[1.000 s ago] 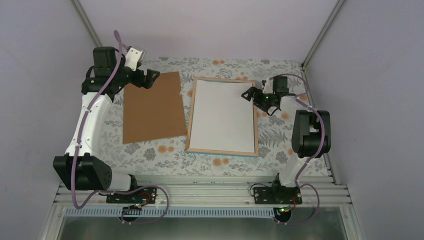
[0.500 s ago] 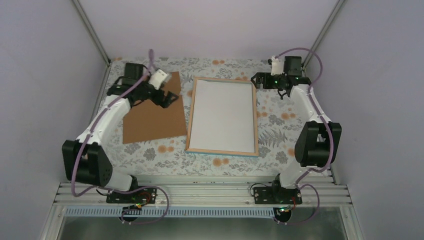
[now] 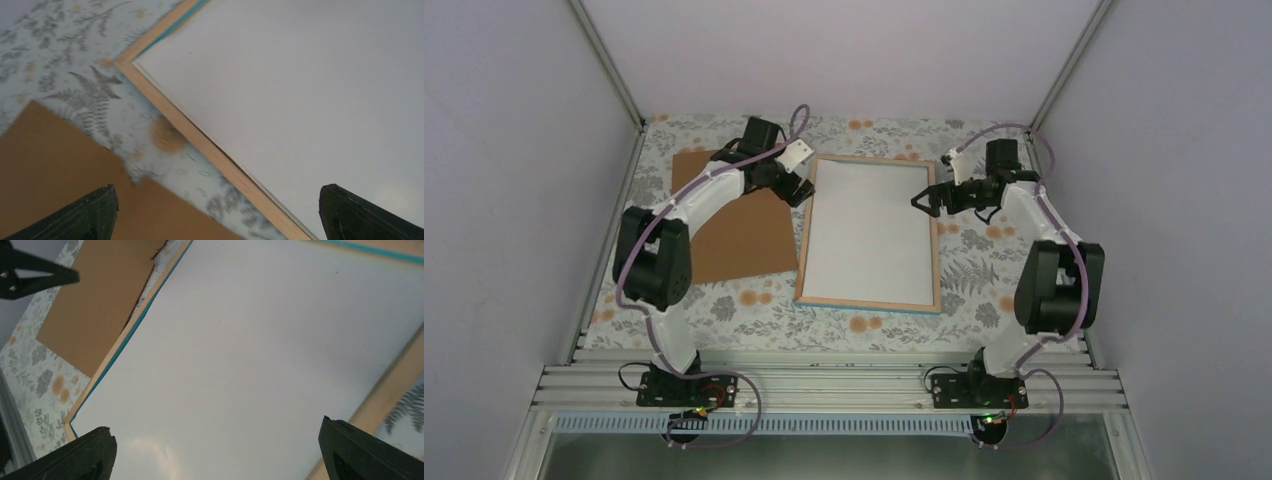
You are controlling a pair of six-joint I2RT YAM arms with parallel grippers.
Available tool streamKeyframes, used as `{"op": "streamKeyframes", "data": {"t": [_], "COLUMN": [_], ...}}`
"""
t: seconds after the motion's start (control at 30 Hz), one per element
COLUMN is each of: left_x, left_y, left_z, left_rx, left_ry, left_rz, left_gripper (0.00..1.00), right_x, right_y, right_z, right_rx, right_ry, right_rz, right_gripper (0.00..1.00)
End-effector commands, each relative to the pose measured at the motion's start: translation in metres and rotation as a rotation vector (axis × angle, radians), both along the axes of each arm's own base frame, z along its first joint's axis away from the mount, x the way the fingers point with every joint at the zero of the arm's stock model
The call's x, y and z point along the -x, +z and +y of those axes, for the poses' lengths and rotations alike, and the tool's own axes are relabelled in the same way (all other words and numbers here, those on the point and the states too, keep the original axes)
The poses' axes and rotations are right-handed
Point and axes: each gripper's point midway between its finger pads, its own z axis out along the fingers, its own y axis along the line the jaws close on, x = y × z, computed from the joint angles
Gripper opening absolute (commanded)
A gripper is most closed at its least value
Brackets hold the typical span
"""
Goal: Put the photo into the frame
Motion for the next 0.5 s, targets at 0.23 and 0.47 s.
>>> {"op": "streamKeyframes", "data": {"t": [0.23, 0.47], "left_x": [-0.096, -0.131], "left_y": [-0.034, -0.058], "left_z": [-0.001, -0.014], "left_rx": [-0.109, -0.104], "left_ry": [0.14, 0.165], "left_rz": [-0.12, -0.102], "left_gripper": [1.0, 1.0], "right_x": [-0.048, -0.055], "right_y": [-0.045, -0.072], "right_z": [0.007, 0.007], "right_rx": [-0.104, -0.117], "right_ry": [-0.016, -0.023], "right_rz": [0.055, 0.099], "right_gripper": [1.0, 1.0]}}
